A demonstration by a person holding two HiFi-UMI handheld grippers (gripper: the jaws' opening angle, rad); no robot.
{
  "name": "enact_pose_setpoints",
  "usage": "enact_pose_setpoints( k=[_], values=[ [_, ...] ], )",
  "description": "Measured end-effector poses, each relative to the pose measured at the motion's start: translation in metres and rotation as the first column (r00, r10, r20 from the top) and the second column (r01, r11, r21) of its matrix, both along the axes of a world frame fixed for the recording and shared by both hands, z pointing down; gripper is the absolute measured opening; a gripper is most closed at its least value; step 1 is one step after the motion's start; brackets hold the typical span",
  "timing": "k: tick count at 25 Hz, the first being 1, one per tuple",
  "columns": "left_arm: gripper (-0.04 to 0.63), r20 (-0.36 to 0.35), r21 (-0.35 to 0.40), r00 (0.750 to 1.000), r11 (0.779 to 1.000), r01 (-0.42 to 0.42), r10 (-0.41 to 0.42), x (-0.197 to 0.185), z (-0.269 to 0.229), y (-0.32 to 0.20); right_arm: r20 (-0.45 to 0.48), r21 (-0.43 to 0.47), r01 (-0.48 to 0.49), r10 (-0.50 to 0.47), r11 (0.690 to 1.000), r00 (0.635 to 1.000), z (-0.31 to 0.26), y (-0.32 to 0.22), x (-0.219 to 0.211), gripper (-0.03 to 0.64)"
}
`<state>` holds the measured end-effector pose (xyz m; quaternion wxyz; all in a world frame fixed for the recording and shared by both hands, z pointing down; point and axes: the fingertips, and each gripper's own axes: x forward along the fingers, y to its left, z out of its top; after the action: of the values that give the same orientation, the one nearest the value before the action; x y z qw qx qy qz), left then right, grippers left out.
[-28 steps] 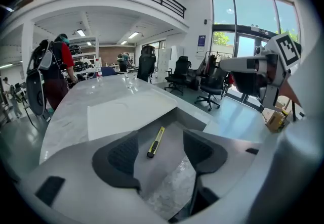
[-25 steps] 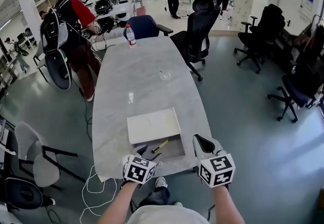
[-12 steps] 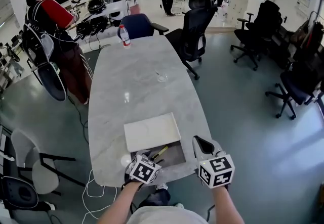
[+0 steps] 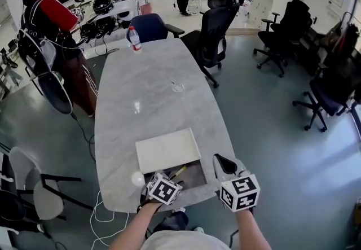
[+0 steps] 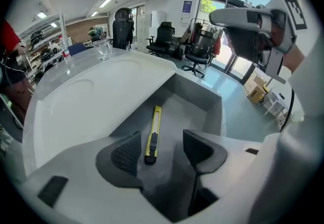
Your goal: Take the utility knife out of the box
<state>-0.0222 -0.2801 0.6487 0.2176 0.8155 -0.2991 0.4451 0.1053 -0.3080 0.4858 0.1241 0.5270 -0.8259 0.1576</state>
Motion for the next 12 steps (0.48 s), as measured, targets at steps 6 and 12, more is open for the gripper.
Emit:
enact_pose_setpoints(
  k=[6,12],
  values=[
    [0.253,-0.002,-0.039,1.0,0.999,0.02,-0.02,-0.001,0.009,-0.002,-0.007,-0.01,0.003,-0.003,1.0,1.0,0.005,-0.004,-0.003,0.005],
    [0.252,-0.003,-0.051,0.999,0.998,0.036,-0.037,-0.001,0.012,-0.004,-0.006,-0.015,-0.004,0.004,1.0,1.0,0.009,-0.007,-0.002,0.005]
  ],
)
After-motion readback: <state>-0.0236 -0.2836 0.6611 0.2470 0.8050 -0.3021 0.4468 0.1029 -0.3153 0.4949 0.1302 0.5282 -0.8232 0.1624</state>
